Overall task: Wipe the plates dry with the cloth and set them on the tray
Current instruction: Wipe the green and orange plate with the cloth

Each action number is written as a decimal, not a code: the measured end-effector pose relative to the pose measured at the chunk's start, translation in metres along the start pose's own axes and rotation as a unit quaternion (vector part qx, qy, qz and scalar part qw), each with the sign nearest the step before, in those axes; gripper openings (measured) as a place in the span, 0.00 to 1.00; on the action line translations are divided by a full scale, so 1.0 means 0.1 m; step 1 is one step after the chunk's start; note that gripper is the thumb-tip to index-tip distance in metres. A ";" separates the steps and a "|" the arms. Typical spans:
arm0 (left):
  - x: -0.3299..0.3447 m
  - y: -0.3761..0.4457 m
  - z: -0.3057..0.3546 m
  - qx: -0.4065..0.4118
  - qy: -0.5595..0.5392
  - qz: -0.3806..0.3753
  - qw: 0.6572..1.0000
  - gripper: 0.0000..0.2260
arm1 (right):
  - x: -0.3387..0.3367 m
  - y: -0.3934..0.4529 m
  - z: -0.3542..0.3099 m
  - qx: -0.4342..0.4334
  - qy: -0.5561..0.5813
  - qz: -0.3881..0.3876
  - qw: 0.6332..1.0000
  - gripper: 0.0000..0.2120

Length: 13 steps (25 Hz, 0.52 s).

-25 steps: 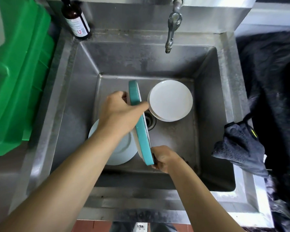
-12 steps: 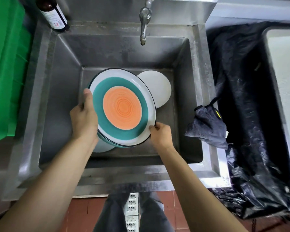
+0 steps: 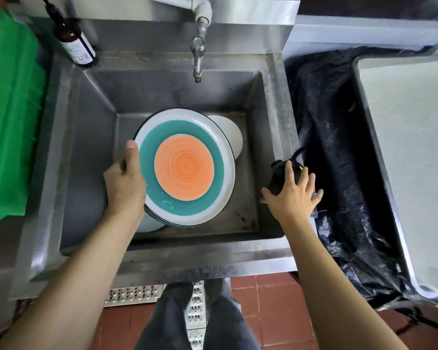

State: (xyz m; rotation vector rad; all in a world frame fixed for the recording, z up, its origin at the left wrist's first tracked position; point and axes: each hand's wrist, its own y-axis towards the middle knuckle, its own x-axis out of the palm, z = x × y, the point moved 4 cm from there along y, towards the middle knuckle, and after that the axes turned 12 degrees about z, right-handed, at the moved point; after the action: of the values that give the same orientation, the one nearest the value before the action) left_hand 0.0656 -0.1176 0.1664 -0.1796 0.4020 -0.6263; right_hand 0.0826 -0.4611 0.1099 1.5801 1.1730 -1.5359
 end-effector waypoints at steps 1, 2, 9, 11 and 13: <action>-0.02 -0.03 0.02 0.006 0.002 0.000 1.000 0.26 | 0.06 0.02 0.09 0.010 -0.009 -0.042 0.999 0.43; -0.03 -0.05 0.03 0.010 0.004 0.001 1.000 0.26 | 0.11 0.02 0.12 0.003 -0.014 -0.055 0.998 0.42; -0.15 -0.20 0.16 0.027 0.044 -0.010 0.999 0.28 | -0.18 -0.06 -0.13 0.001 0.153 0.085 0.985 0.23; -0.16 -0.24 0.21 0.039 0.025 -0.026 0.999 0.31 | -0.47 -0.20 -0.29 -0.001 0.351 0.164 0.922 0.19; -0.15 -0.29 0.26 0.054 0.003 -0.046 0.998 0.34 | -0.75 -0.41 -0.60 -0.036 0.455 0.215 0.863 0.17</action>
State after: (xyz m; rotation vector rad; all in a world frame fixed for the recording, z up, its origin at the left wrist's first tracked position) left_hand 0.0500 -0.1302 0.2028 -0.0944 0.3656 -0.7365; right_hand 0.0765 -0.4035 0.1964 2.4031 1.1657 -0.4052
